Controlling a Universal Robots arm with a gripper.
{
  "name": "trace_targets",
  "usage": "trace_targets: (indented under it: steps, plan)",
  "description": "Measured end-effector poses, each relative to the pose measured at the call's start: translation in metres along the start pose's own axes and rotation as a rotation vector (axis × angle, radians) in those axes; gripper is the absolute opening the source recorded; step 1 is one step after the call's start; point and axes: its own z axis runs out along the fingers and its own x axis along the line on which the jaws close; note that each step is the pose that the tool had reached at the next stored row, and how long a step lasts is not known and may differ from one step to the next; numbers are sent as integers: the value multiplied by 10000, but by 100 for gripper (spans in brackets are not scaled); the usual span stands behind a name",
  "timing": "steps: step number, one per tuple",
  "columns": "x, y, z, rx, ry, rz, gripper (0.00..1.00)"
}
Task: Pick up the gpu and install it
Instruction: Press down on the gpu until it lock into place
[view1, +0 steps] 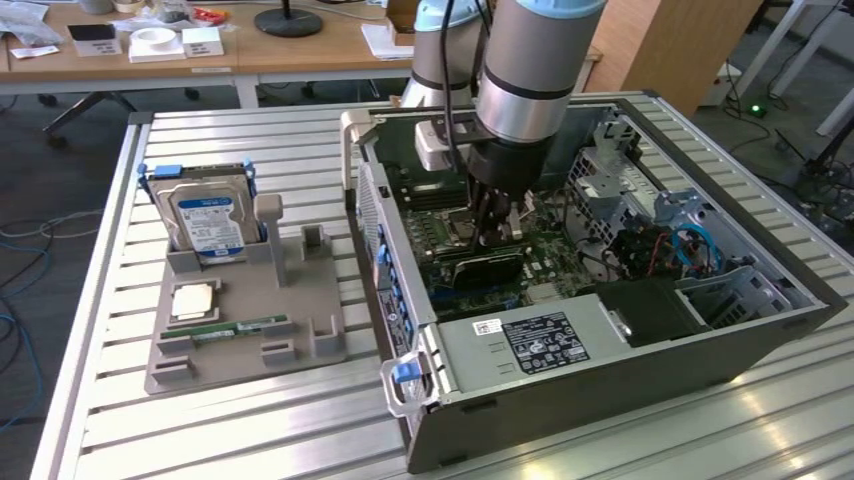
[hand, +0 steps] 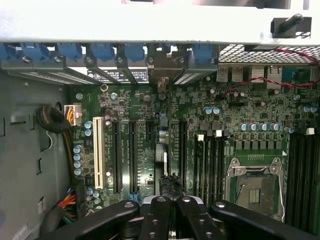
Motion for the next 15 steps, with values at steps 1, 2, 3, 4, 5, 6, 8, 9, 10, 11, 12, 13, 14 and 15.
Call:
trace_targets:
  steps: [1,2,3,4,5,6,8,9,10,11,12,13,14,15]
  plan:
    - [0,0,0,0,1,0,11]
    - [-1,0,2,0,1,-1,11]
    - [-3,-1,11,0,0,-2,11]
    - [-3,0,22,0,1,-2,11]
    - [-3,1,35,0,1,-1,11]
    - [-2,1,48,0,1,-1,11]
    - [-3,1,67,0,0,-1,11]
    - [-4,1,74,0,1,-1,11]
    - [-5,0,79,-1,3,-4,11]
    - [-8,0,86,-1,3,-5,11]
    - [-9,0,90,0,2,-5,11]
    - [-9,0,91,-1,3,-5,11]
    - [-9,0,91,-1,2,-5,11]
    - [-9,0,91,-1,2,-6,11]
